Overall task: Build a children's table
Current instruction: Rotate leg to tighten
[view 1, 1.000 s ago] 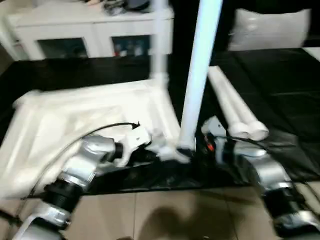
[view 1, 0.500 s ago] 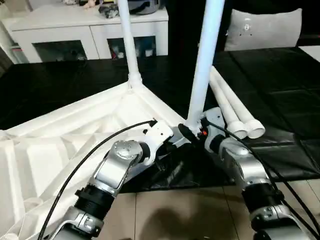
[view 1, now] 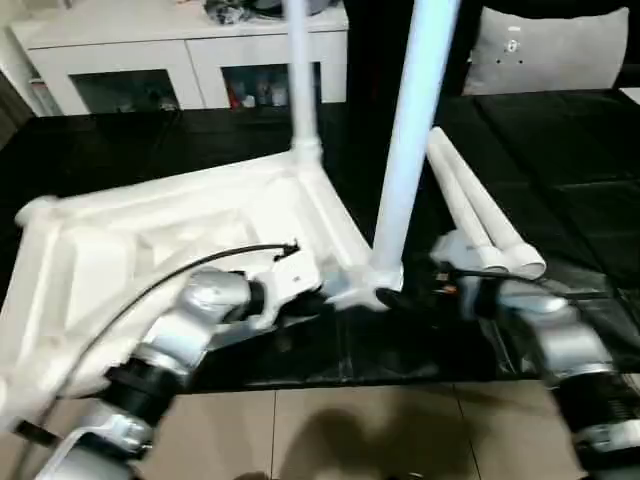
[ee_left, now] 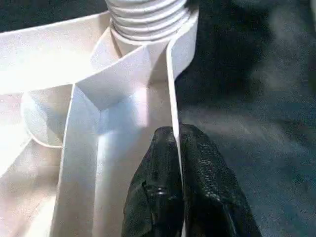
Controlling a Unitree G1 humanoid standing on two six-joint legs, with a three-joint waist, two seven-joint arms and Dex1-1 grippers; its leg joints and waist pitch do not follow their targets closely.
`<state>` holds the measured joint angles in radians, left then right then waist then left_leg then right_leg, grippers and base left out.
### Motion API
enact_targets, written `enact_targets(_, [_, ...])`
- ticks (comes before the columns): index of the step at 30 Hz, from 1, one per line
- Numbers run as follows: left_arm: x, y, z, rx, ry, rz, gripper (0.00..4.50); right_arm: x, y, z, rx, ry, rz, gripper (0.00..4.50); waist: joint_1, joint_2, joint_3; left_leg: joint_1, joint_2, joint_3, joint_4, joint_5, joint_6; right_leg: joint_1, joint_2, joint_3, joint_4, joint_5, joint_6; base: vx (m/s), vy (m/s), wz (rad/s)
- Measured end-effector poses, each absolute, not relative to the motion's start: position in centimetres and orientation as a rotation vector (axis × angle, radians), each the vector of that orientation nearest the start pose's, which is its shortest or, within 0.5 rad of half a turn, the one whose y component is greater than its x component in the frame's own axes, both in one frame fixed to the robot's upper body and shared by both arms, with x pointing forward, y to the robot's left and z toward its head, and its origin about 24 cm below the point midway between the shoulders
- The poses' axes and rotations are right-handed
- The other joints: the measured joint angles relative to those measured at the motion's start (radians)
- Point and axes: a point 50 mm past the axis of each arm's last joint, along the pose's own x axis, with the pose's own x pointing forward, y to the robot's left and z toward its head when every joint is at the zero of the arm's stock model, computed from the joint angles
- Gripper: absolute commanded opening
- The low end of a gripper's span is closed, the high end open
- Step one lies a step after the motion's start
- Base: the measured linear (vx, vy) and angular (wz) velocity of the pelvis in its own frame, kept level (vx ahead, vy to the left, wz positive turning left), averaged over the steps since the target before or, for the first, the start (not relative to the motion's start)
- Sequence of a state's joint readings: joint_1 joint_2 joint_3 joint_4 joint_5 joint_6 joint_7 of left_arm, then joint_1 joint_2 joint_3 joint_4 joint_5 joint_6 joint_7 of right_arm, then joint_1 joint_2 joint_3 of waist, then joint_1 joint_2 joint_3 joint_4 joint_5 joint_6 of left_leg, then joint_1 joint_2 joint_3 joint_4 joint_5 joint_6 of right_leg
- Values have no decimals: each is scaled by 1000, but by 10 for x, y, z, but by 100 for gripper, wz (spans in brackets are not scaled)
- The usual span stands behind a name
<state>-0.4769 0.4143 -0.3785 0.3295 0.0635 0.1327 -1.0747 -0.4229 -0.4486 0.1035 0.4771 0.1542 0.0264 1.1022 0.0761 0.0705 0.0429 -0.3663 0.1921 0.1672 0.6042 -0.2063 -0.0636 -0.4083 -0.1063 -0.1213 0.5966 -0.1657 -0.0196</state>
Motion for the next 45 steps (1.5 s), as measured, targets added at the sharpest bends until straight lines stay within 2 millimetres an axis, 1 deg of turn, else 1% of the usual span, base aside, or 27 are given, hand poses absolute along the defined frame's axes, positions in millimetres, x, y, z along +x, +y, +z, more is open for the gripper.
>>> enact_targets(3, [294,122,52,588,386,-1368,0,299,-182,57,-258,275,1172,447,10,1,-1,1,0,0,0,0,0,1,0,0,1,1,-1,0,0,0])
enact_targets(5, [294,123,54,615,390,-1434,0,297,-182,61,-299,288,1259,447,17,1,-1,1,0,0,1,0,-1,1,0,0,1,1,-1,0,0,0])
enact_targets(9, [294,127,55,635,408,-1500,0,295,-180,65,-327,308,1366,447,24,1,-1,1,0,1,3,0,-1,2,-1,0,3,1,-2,0,0,0])
enact_targets(10, [294,127,55,639,412,-1514,0,295,-179,64,-328,313,1385,430,25,1,-1,1,0,1,3,0,-1,2,-1,1,3,1,-2,0,0,0])
enact_targets(13, [293,126,56,649,418,-1560,0,294,-176,64,-327,322,1431,419,29,1,-1,1,0,1,3,0,-1,2,-1,1,3,1,-2,0,0,0])
enact_targets(16, [293,125,57,657,416,-1582,0,293,-172,64,-320,332,1469,381,35,1,-1,1,0,1,3,0,0,2,-1,1,3,1,-2,0,0,0])
enact_targets(18, [293,124,56,660,414,-1588,0,293,-170,63,-312,332,1483,374,38,1,-1,1,0,1,4,0,0,2,-2,1,3,1,-2,0,0,0])
enact_targets(23, [294,124,56,662,409,-1596,0,292,-169,62,-293,341,1504,326,39,0,-1,1,0,1,4,0,0,2,-2,1,3,1,-2,0,0,0])
enact_targets(24, [294,124,56,662,408,-1597,0,292,-169,62,-286,345,1508,326,40,0,-1,1,0,1,4,0,-1,2,-2,1,3,1,-2,0,0,0])
enact_targets(25, [294,124,56,662,407,-1598,0,292,-169,62,-277,347,1510,302,40,0,-1,1,0,1,4,0,0,2,-2,1,3,1,-2,0,0,0])
enact_targets(28, [294,124,55,649,412,-1596,0,291,-169,61,-247,353,1511,292,40,0,-1,1,0,1,4,0,0,2,-2,1,3,1,-1,0,0,0])
enact_targets(30, [293,124,55,615,426,-1586,0,290,-169,60,-228,358,1504,273,40,0,-1,1,0,1,4,0,0,2,-2,1,3,1,-1,0,0,0])
enact_targets(32, [293,123,54,583,430,-1577,0,289,-169,59,-212,357,1492,270,40,0,-1,1,0,2,4,0,-1,2,-2,1,3,1,-1,0,0,0])
enact_targets(35, [294,123,54,534,460,-1524,0,289,-165,56,-182,349,1447,266,36,-1,-2,3,0,2,4,0,-1,2,-2,2,4,1,-1,0,0,0])
enact_targets(37, [296,124,52,499,484,-1446,0,293,-160,52,-160,345,1356,265,29,-2,-2,8,0,3,4,0,-3,5,-2,2,4,-2,3,0,0,0])
enact_targets(38, [298,124,51,480,498,-1390,0,297,-156,49,-140,343,1287,265,21,-4,-3,10,0,3,3,-1,-6,7,-2,2,5,-2,3,0,0,0])
enact_targets(39, [301,123,49,452,515,-1308,0,303,-149,45,-108,332,1171,265,5,-7,-3,14,0,3,2,1,-10,8,-2,2,5,-2,4,0,0,0])
enact_targets(42, [305,113,48,392,526,-1193,0,316,-140,42,-79,319,973,265,-30,-8,-3,17,-1,2,0,1,-11,8,-2,0,-2,-2,5,0,0,0])
enact_targets(44, [308,103,47,339,533,-1098,0,325,-129,39,-63,306,833,264,-47,-11,-2,17,-1,2,-2,2,-11,8,-2,0,-3,-2,5,0,0,0])
enact_targets(45, [309,101,47,327,535,-1076,0,327,-127,39,-58,307,803,264,-48,-11,-2,17,-1,2,-2,2,-11,9,-2,-1,-4,-2,5,0,0,0])
